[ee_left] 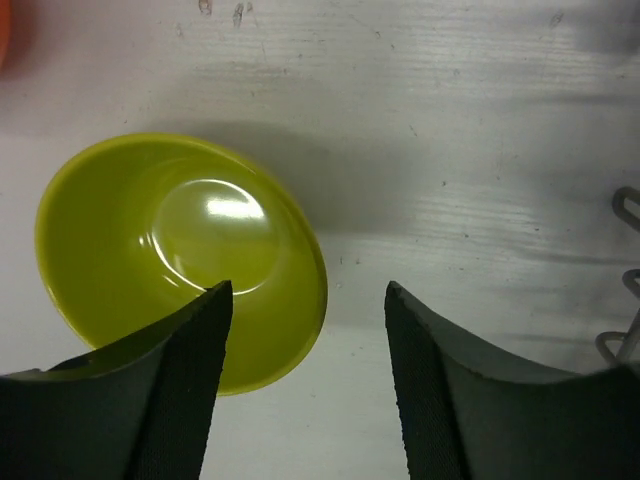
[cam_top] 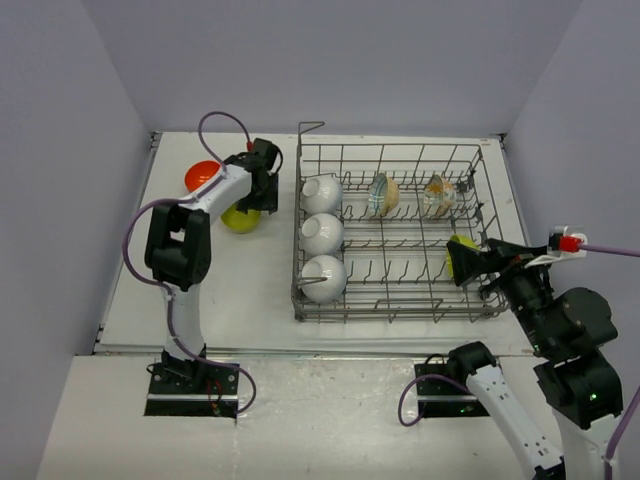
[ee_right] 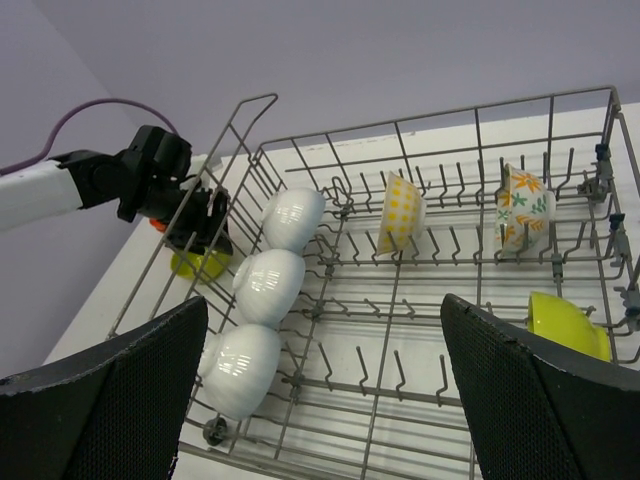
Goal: Unload the bowls from the dish rack
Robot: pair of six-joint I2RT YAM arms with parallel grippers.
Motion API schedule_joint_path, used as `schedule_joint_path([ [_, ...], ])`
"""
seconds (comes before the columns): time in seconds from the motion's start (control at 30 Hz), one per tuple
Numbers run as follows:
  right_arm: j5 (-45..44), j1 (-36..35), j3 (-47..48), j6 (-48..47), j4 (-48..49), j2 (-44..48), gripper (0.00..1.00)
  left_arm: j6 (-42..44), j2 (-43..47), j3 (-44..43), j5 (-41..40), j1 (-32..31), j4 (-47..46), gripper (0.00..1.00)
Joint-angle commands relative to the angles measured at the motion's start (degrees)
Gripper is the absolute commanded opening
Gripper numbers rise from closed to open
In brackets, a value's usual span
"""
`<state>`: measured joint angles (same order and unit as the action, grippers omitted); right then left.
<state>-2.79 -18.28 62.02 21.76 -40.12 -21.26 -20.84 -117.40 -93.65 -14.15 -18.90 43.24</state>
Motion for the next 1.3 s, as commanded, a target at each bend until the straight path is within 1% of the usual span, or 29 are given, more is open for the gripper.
schedule_joint_path([
  [0.0, 1.5, -0.1, 0.9, -0.6, 1.3, -1.5, 0.99, 0.1, 6.1, -1.4, -0.8, -0.6, -1.0, 0.66],
  [0.07, 1.2, -0.1, 0.6, -0.6, 1.4, -1.9, 0.99, -1.8, 9.7, -0.9, -3.4, -1.8, -1.0, 0.76],
  [0.1, 1.1, -0.1, 0.5, -0.6, 1.5, -2.1, 0.99, -2.5, 11.9, -0.6, -4.5, -2.4, -1.2, 0.83],
  [0.13, 1.0, -0.1, 0.4, -0.6, 1.5, -2.3, 0.99, -3.1, 16.6, -0.1, -5.9, -3.2, -2.0, 0.99],
  [0.17, 0.9, -0.1, 0.0, -0.5, 1.7, -2.6, 0.99, -4.5, 21.5, 0.0, -9.2, -5.3, -2.5, 1.0],
  [0.2, 0.9, -0.1, -0.1, -0.4, 1.8, -2.8, 0.99, -5.4, 23.9, -0.1, -10.6, -6.3, -3.0, 1.0],
  [0.23, 0.8, -0.1, -0.6, -0.1, 2.1, -2.9, 0.99, -7.1, 26.0, -0.5, -13.2, -9.4, -3.4, 1.0],
  [0.3, 0.7, -0.1, -0.8, 0.0, 2.1, -2.9, 0.99, -7.9, 31.6, -1.2, -14.1, -13.6, -6.9, 1.0],
  [0.33, 0.5, -0.1, -0.8, 0.0, 2.2, -2.7, 0.99, -8.4, 32.8, -1.6, -12.1, -18.6, -8.6, 1.0],
  [0.37, -0.5, -0.1, -0.6, 0.0, 2.3, -2.4, 0.99, -8.9, 33.6, -2.0, -10.9, -21.8, -10.6, 1.0],
  [0.4, -1.2, -0.1, -0.4, 0.2, 2.4, -2.2, 0.99, -9.3, 34.3, -2.2, -9.5, -24.7, -15.2, 1.0],
  [0.43, -1.8, -0.1, 0.4, 0.4, 2.3, -2.0, 0.99, -10.5, 34.2, -2.1, -5.6, -29.7, -17.6, 1.0],
  [0.47, -2.7, -0.1, 1.5, 0.5, 2.0, -1.6, 0.99, -11.5, 33.7, -0.9, -3.6, -31.6, -22.9, 1.0],
  [0.53, -4.3, -0.1, 2.7, 0.9, 1.3, -1.1, 0.99, -14.5, 32.2, 0.0, 1.8, -35.1, -27.6, 1.0],
  [0.57, -5.5, -0.1, 3.3, 1.3, 1.0, -0.5, 0.99, -16.0, 30.2, 0.9, 3.4, -35.6, -29.1, 1.0],
  [0.6, -7.5, -0.1, 3.8, 1.7, 0.5, 0.8, 0.99, -17.2, 28.8, 1.3, 5.3, -36.1, -33.2, 1.0],
  [0.63, -8.6, -0.1, 4.2, 2.1, 0.6, 1.6, 0.99, -19.7, 27.2, 1.4, 10.4, -37.0, -35.0, 1.0],
  [0.67, -9.4, -0.2, 4.4, 2.4, 0.7, 2.8, 0.99, -21.3, 23.7, 1.2, 12.9, -37.4, -38.5, 1.0],
  [0.7, -9.8, -0.1, 4.3, 3.0, 1.4, 5.1, 0.99, -24.1, 21.8, 0.9, 18.6, -38.1, -40.7, 1.0],
  [0.73, -9.2, -0.1, 4.1, 3.3, 2.1, 6.4, 0.99, -25.9, 20.0, 0.9, 20.8, -38.4, -42.8, 1.0],
  [0.77, -8.3, -0.1, 4.0, 3.4, 2.5, 7.4, 0.99, -27.7, 16.3, 0.4, 22.8, -38.6, -48.1, 1.0],
  [0.83, -6.0, -0.1, 4.4, 3.7, 3.0, 9.7, 0.99, -32.0, 12.2, -0.6, 27.3, -39.4, -52.2, 1.0],
  [0.87, -5.7, -0.1, 4.8, 3.7, 2.8, 10.0, 0.99, -32.8, 7.6, -4.3, 27.9, -39.6, -51.7, 1.0],
  [0.97, -3.6, -0.1, 6.6, 4.0, 0.8, 10.2, 0.99, -35.4, -0.7, -11.9, 29.3, -40.8, -49.7, 1.0],
  [1.07, -0.6, -0.1, 7.2, 3.9, -0.3, 9.7, 0.99, -38.7, -5.7, -14.0, 27.8, -41.0, -49.2, 0.98],
  [1.1, -0.1, -0.1, 7.3, 3.7, -0.9, 9.8, 0.99, -39.7, -6.8, -14.2, 27.7, -41.0, -49.6, 0.95],
  [1.13, 0.2, -0.1, 7.3, 3.6, -1.3, 10.1, 0.99, -40.1, -9.0, -15.4, 27.6, -41.0, -49.8, 0.88],
  [1.23, -0.4, -0.1, 6.3, 2.9, -1.1, 11.1, 0.99, -40.5, -13.7, -19.5, 28.7, -41.2, -49.0, 0.87],
  [1.27, -0.6, -0.1, 5.9, 2.9, -0.9, 11.5, 0.99, -40.6, -14.5, -20.2, 28.9, -41.3, -49.0, 0.85],
])
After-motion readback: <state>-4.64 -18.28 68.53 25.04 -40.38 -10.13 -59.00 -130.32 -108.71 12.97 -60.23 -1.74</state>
